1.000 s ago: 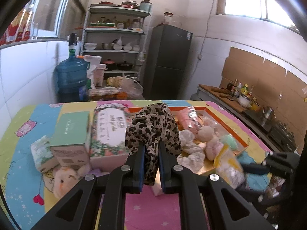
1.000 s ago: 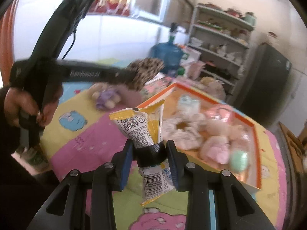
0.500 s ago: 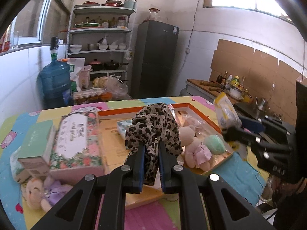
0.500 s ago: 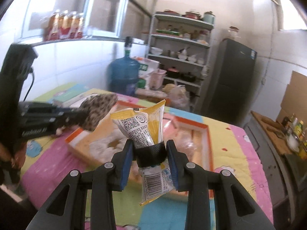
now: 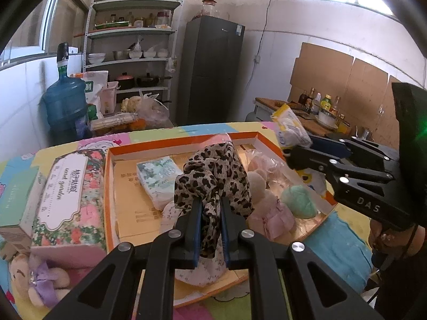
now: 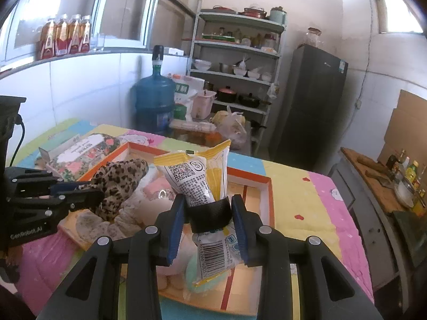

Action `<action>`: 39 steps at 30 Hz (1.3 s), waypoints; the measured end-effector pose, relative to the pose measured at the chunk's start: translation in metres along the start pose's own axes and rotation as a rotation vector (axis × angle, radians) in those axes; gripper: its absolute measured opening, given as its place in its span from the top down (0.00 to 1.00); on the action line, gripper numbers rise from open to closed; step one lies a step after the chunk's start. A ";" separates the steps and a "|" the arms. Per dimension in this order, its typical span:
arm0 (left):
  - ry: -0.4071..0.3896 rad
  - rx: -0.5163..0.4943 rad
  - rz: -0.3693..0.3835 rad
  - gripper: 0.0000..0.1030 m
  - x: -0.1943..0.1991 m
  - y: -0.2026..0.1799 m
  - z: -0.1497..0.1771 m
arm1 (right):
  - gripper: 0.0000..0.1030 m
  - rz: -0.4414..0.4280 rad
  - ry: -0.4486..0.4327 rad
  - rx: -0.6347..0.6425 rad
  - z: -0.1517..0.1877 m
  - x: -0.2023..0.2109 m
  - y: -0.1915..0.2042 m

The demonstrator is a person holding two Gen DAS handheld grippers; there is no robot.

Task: Organize soft objects
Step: 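Release the snack bag into the box with the right gripper while the left lowers and releases the cloth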

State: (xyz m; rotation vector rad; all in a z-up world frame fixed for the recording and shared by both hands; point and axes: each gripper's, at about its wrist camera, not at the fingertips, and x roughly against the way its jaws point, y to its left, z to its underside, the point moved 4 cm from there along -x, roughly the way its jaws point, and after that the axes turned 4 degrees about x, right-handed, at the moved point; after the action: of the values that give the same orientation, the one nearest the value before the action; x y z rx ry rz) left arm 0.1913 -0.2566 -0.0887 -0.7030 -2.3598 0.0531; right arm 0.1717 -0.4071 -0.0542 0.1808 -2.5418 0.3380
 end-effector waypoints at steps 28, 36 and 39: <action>0.063 0.039 0.007 0.48 -0.028 0.001 0.008 | 0.66 -0.070 0.075 -0.022 0.009 -0.046 -0.001; 0.030 0.040 -0.006 0.32 -0.014 0.003 0.006 | 0.43 -0.043 0.040 -0.061 0.012 -0.032 -0.003; 0.015 0.035 -0.011 0.25 -0.006 0.004 0.006 | 0.42 -0.043 0.026 -0.095 0.014 -0.024 -0.003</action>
State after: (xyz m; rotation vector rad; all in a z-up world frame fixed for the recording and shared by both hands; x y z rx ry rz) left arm 0.1932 -0.2557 -0.0971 -0.6713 -2.3426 0.0840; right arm 0.1854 -0.4127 -0.0780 0.1926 -2.5177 0.2014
